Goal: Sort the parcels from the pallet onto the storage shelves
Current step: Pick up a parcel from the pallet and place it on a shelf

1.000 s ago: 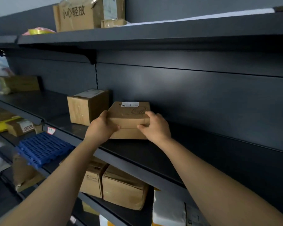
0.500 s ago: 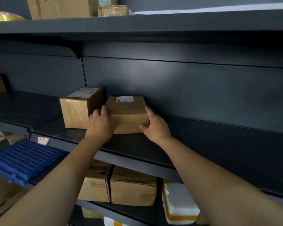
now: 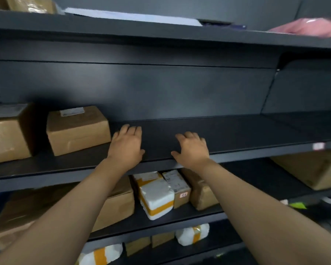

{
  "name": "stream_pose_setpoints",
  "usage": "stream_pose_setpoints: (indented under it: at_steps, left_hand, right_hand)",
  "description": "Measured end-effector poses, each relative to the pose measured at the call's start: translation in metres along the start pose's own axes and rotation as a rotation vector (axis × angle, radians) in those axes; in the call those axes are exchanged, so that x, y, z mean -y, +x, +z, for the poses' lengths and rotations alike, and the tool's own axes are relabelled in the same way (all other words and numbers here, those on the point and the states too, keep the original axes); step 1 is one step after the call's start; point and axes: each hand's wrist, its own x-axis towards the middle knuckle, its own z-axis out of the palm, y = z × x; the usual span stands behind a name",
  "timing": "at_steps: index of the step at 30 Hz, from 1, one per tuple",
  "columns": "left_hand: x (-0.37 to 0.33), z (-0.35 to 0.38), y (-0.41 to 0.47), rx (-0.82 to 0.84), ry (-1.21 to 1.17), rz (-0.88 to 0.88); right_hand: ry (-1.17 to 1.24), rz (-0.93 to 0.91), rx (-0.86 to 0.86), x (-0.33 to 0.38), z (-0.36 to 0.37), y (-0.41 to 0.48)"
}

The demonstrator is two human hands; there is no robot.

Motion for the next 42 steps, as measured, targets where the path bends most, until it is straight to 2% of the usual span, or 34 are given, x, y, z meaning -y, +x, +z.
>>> stream_pose_setpoints:
  at_steps: [9,18,30,42]
  left_hand:
    - [-0.186,-0.005,-0.025,0.021,-0.050,0.329]
    - [-0.381,-0.007,-0.116,0.086,-0.109,0.567]
    - [-0.615,-0.007,-0.230,0.103,-0.188,0.972]
    - [-0.841,0.006,-0.306,0.193,-0.304,1.332]
  right_hand:
    - [-0.125,0.302,0.038,-0.155,-0.052,-0.146]
    - [-0.244,0.572,0.152,-0.287,-0.094,-0.344]
    - [-0.262,0.989,0.214,-0.407,-0.124,-0.581]
    - [-0.254,1.377,0.285,-0.512,-0.133,-0.741]
